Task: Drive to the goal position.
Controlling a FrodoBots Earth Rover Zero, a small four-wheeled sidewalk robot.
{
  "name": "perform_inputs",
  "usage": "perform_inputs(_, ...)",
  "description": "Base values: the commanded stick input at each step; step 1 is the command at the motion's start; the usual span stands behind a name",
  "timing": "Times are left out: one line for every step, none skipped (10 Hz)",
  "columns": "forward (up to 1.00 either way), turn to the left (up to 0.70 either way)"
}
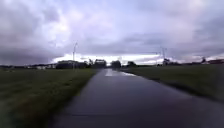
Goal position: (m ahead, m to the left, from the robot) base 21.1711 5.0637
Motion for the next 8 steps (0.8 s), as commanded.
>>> perform_inputs(0.70, 0.00)
perform_inputs(0.70, 0.00)
perform_inputs(0.70, 0.00)
perform_inputs(0.70, 0.00)
perform_inputs(0.70, 0.00)
perform_inputs(0.70, 0.00)
perform_inputs(0.70, 0.00)
perform_inputs(0.70, 0.00)
